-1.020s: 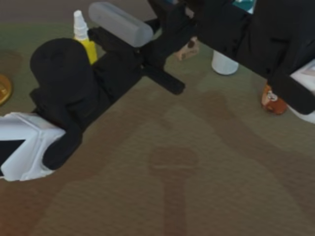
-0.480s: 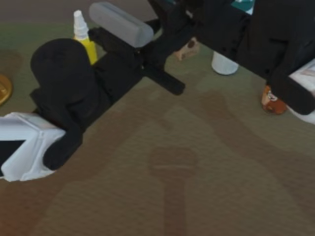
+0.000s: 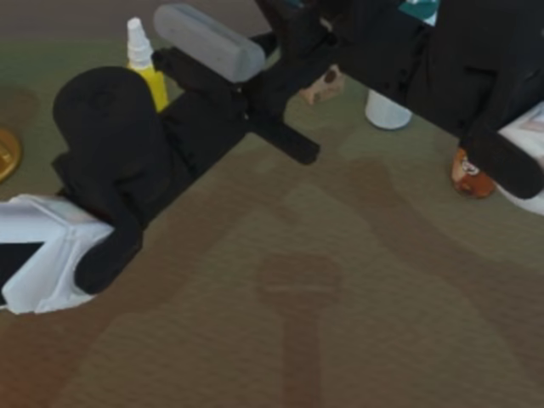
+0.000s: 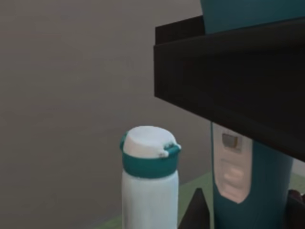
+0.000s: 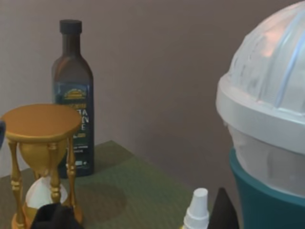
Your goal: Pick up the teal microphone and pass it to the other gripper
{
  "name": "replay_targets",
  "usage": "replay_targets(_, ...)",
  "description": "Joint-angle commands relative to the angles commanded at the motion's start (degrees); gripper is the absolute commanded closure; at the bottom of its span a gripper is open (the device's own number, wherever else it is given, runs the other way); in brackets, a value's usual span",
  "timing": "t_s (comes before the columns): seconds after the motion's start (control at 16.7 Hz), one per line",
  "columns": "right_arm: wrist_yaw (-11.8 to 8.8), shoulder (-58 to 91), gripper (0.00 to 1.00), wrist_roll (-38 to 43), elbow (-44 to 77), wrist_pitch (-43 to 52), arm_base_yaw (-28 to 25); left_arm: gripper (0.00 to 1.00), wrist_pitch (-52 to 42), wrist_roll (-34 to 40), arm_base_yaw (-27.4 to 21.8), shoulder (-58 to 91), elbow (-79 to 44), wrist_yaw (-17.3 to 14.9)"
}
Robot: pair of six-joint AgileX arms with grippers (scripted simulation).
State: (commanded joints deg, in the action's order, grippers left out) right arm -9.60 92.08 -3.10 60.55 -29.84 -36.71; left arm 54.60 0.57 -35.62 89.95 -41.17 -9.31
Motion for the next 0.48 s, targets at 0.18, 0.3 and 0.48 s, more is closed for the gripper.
replay_targets(0.18, 0.0, 0.0, 1.0, 0.0, 0.0, 0.0, 0.0, 0.4, 0.0, 0.0, 0.0, 0.0, 0.0, 0.0)
replay_targets(0.3, 0.0, 0.0, 1.0, 0.0, 0.0, 0.0, 0.0, 0.25, 0.0, 0.0, 0.0, 0.0, 0.0, 0.0)
replay_targets(0.48, 0.0, 0.0, 1.0, 0.0, 0.0, 0.0, 0.0, 0.02, 0.0, 0.0, 0.0, 0.0, 0.0, 0.0)
